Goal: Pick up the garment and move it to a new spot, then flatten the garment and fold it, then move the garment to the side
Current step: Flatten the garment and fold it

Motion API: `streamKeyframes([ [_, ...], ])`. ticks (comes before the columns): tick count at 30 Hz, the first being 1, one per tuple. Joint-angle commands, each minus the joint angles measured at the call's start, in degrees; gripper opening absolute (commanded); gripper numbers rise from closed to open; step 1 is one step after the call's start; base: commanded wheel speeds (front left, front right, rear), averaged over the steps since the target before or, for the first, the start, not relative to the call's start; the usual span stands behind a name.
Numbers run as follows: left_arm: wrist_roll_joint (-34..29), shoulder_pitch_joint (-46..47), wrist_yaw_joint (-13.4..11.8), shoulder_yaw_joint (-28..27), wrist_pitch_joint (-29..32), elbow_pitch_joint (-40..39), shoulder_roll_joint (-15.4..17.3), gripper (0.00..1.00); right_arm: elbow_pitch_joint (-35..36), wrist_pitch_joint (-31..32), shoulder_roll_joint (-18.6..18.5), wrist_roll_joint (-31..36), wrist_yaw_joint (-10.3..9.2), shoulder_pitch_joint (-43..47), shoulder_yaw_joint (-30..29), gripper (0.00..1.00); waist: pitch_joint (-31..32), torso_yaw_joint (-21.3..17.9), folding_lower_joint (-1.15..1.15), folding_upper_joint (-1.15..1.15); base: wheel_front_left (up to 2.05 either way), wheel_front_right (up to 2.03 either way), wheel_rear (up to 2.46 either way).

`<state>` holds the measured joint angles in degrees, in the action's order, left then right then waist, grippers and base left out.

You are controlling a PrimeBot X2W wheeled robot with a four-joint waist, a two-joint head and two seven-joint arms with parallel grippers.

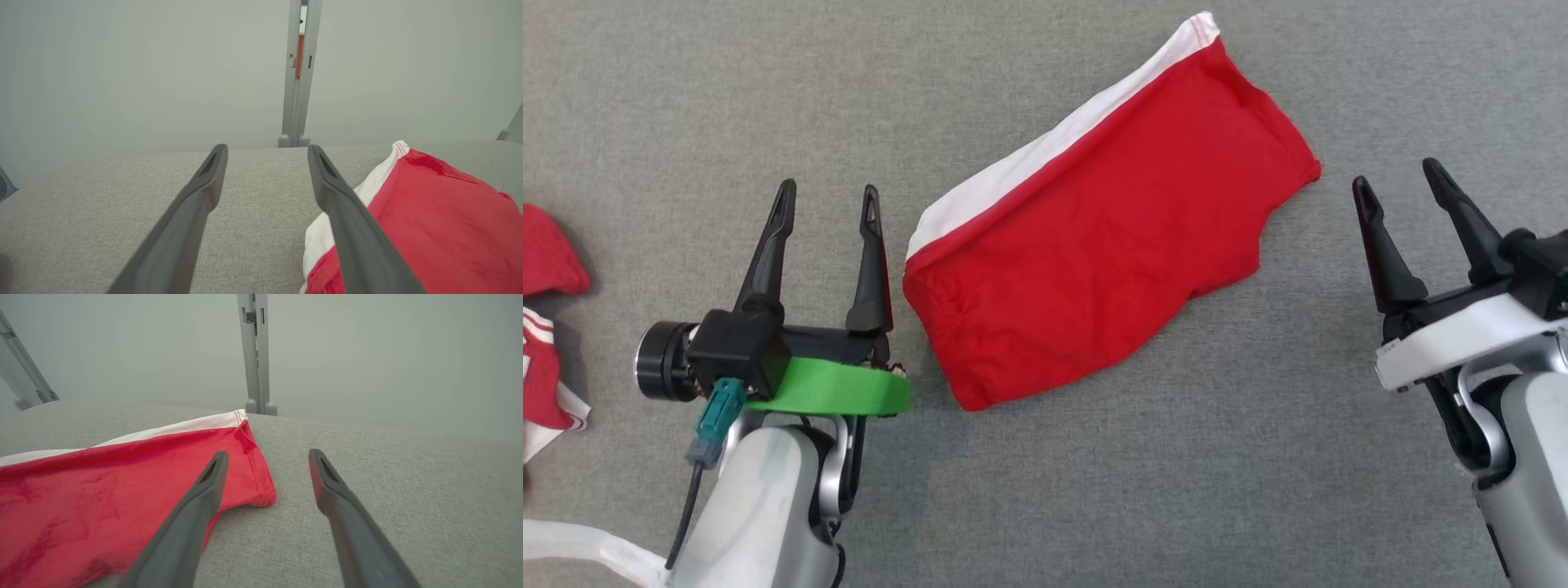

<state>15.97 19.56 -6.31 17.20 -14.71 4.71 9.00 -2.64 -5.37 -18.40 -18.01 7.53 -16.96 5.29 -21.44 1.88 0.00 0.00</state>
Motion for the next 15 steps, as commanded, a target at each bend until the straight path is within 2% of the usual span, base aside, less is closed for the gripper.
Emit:
streamKeyframes([
  [1,-0.66,1.34,0.3,0.19,-0.3,0.19,-0.43,1.0,-1.35,0.13,-0.7,-0.66,-0.08,-2.07,0.84,1.0,-3.1,3.0,0.0,0.0,0.0,0.0,0.0],
  [7,-1.12,3.6,0.99,0.84,-0.48,1.03,-1.93,1.0,-9.62,0.29,-2.68,-2.19,-0.08,-8.63,4.59,1.0,-5.26,5.43,0.0,0.0,0.0,0.0,0.0],
  [15,-1.72,4.37,1.58,0.43,-0.5,1.11,-3.29,1.0,-20.23,0.61,-2.97,-3.92,-0.08,-14.46,7.36,1.0,-6.05,6.6,0.0,0.0,0.0,0.0,0.0],
])
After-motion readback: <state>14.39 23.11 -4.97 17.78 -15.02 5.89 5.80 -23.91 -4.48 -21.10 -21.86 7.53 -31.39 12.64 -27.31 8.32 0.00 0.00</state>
